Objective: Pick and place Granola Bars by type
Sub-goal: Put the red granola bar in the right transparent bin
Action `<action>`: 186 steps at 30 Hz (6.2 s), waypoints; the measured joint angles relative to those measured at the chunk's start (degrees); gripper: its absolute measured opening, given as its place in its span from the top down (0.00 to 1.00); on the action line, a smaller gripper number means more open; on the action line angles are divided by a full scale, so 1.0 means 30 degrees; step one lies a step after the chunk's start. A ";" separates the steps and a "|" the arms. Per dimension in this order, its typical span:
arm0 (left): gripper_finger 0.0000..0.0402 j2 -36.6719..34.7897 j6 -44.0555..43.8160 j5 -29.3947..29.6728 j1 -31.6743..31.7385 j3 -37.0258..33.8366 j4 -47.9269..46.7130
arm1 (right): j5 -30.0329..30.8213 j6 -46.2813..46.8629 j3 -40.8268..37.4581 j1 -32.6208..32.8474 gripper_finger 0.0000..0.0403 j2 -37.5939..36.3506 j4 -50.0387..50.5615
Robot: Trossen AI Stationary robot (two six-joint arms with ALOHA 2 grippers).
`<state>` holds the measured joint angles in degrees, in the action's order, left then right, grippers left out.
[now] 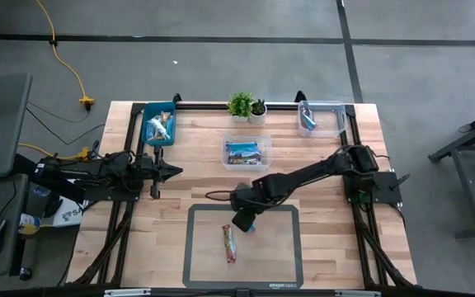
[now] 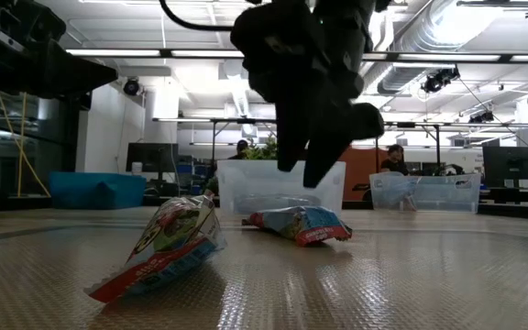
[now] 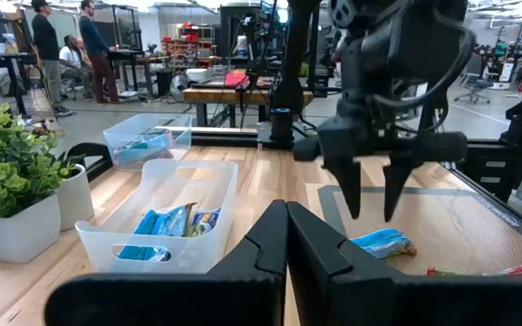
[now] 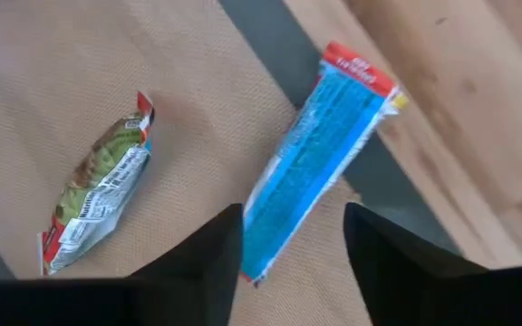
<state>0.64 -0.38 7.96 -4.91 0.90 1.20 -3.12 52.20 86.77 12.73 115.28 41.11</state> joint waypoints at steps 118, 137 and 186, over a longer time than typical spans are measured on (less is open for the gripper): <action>1.00 -0.0015 -0.0001 0.0017 0.0007 -0.0005 0.0011 | -0.0952 0.1479 -0.0848 -0.0277 0.72 0.1698 -0.7103; 1.00 -0.0015 -0.0001 0.0024 0.0007 -0.0005 0.0011 | 0.1425 -0.1713 -0.0812 -0.1043 0.72 -0.3233 -0.7411; 1.00 -0.0015 -0.0001 0.0017 0.0000 -0.0005 0.0011 | 1.2334 -1.0288 -0.1351 -1.4985 0.72 -1.1052 0.5155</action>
<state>0.60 -0.38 8.01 -4.91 0.89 1.23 33.89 21.33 82.72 -32.22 82.13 56.57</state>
